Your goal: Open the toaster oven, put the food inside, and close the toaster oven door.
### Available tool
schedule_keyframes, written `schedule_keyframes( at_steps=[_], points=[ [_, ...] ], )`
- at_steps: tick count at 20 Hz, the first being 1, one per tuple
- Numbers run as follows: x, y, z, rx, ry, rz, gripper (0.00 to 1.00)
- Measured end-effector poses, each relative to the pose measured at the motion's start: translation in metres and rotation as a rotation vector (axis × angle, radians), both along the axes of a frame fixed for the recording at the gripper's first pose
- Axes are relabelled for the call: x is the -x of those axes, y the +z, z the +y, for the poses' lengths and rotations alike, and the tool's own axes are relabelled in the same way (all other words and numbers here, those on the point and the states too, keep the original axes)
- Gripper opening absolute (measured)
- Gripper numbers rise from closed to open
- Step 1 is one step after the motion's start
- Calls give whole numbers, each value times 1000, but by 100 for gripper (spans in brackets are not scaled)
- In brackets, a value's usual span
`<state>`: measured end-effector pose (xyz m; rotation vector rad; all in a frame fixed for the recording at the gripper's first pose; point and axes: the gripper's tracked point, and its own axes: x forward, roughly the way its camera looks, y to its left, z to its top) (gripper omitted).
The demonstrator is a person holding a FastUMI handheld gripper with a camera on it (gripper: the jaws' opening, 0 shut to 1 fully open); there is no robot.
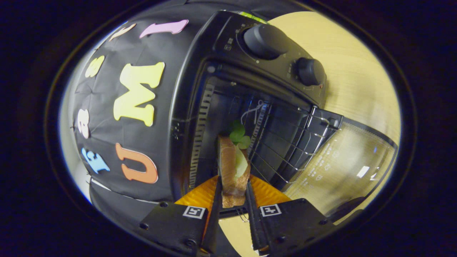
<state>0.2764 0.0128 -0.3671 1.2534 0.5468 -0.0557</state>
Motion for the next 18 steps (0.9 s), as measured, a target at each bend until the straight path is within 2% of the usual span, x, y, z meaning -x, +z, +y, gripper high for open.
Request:
schedule_keyframes(
  at_steps=[5, 7, 12, 18],
  points=[
    [25, -4, 15, 68, 61, 57, 85],
    [37, 0, 19, 103, 93, 64, 89],
    [74, 34, 25, 266, 211, 29, 91],
    [116, 86, 11, 625, 329, -61, 93]
  ],
)
